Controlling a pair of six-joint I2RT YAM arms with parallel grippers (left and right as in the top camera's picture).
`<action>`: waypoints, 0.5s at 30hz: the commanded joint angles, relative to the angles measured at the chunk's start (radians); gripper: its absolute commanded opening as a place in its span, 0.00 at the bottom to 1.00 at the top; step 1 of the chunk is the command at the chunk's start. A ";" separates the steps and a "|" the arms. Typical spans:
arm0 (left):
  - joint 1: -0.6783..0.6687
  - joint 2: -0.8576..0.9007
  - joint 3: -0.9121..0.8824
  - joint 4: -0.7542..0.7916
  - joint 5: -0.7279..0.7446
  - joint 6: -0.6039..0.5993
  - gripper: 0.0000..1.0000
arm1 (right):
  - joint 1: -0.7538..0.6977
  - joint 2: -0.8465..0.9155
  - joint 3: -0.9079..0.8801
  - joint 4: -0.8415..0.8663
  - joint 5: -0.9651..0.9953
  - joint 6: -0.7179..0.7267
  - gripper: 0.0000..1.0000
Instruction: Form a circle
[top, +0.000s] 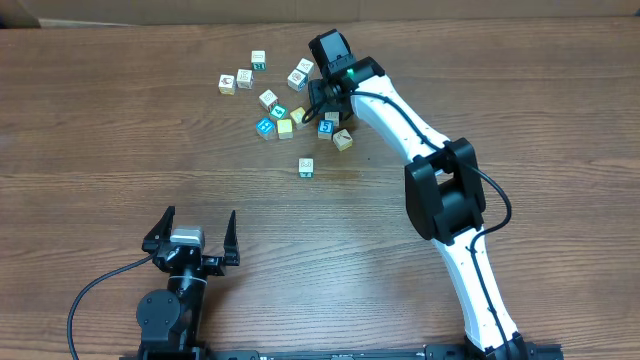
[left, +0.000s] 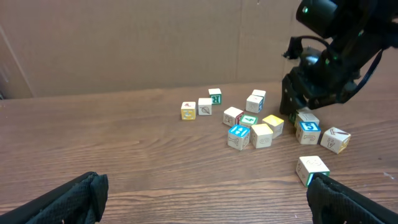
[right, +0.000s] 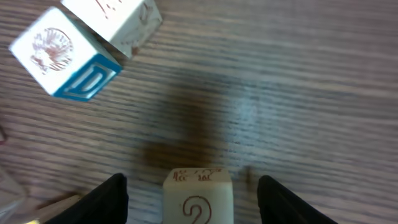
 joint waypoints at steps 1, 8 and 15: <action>-0.001 -0.011 -0.004 -0.001 -0.003 0.012 1.00 | -0.004 0.003 -0.006 0.019 0.004 -0.005 0.59; -0.001 -0.011 -0.004 -0.001 -0.003 0.012 0.99 | -0.004 0.003 -0.006 0.023 0.004 -0.005 0.46; -0.001 -0.011 -0.004 -0.001 -0.003 0.012 1.00 | -0.004 0.003 -0.006 0.026 0.004 -0.005 0.37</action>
